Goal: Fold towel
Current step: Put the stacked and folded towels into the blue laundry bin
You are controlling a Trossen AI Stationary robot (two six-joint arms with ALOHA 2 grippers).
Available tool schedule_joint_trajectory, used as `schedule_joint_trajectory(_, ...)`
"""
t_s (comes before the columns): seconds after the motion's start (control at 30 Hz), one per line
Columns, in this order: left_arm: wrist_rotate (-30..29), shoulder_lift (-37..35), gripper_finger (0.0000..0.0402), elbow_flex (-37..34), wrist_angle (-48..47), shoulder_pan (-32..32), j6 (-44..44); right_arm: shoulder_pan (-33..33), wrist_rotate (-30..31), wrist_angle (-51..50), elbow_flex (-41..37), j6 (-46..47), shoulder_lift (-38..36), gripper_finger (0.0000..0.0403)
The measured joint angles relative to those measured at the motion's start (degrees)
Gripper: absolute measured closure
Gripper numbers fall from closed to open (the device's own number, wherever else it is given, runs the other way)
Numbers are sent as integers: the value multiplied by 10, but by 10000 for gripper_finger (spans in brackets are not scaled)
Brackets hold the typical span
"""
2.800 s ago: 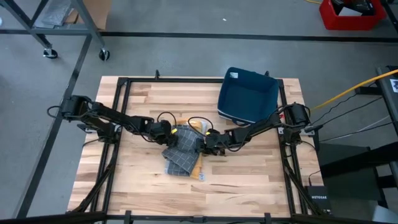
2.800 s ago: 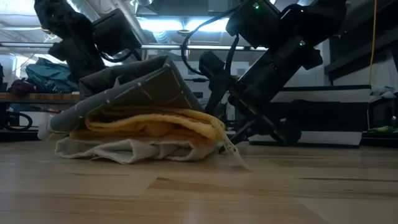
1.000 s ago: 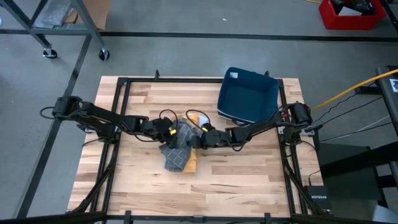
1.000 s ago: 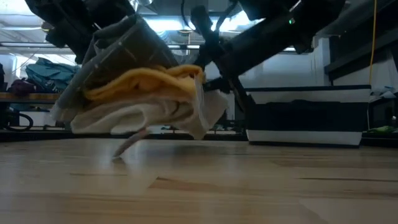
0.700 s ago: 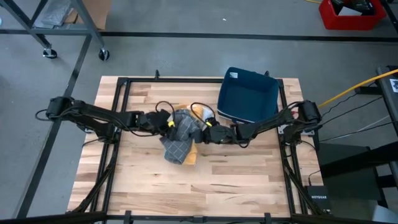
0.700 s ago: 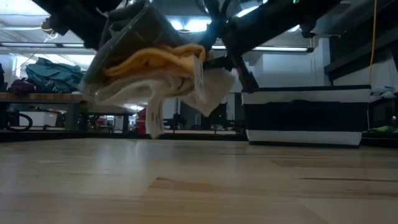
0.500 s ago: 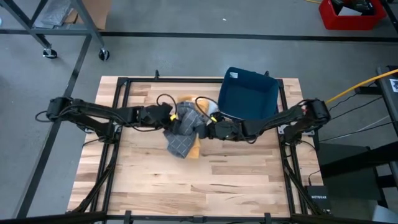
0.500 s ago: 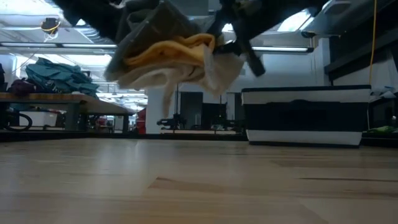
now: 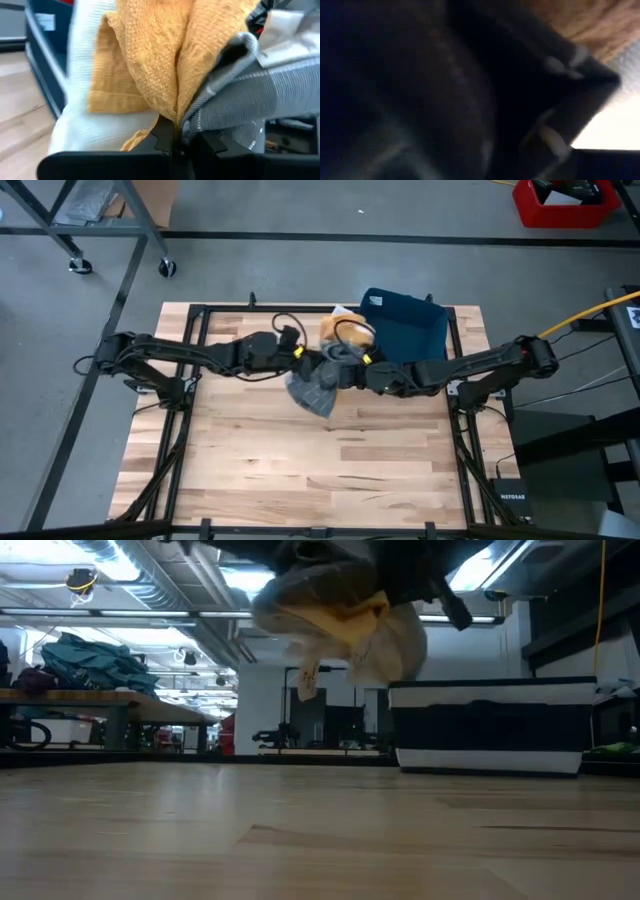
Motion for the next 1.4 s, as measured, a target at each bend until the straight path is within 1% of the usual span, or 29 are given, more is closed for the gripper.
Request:
schedule_joint_trajectory(0.17,2,72,377,74,-5,15,8,-1,31,-85,0,10,-28,336)
schedule_joint_trajectory(0.27,7,112,377,113,-5,22,8,-1,48,-139,0,38,-48,336)
schedule_joint_trajectory(0.53,28,214,380,210,19,42,8,-5,76,-307,-1,81,-116,336)
schedule_joint_trajectory(0.63,36,246,381,255,23,54,8,-22,83,-343,-1,92,-139,336)
schedule_joint_trajectory(0.73,40,278,381,303,20,64,8,-44,88,-356,-1,93,-159,336)
schedule_joint_trajectory(0.87,40,314,381,359,21,74,9,-84,79,-365,-1,77,-182,336)
schedule_joint_trajectory(1.0,47,342,381,401,19,83,8,-119,56,-388,-1,75,-200,336)
schedule_joint_trajectory(1.17,57,370,381,434,21,95,3,-162,25,-414,-1,57,-209,336)
schedule_joint_trajectory(1.4,69,421,382,466,26,105,-26,-225,-27,-460,-1,25,-208,336)
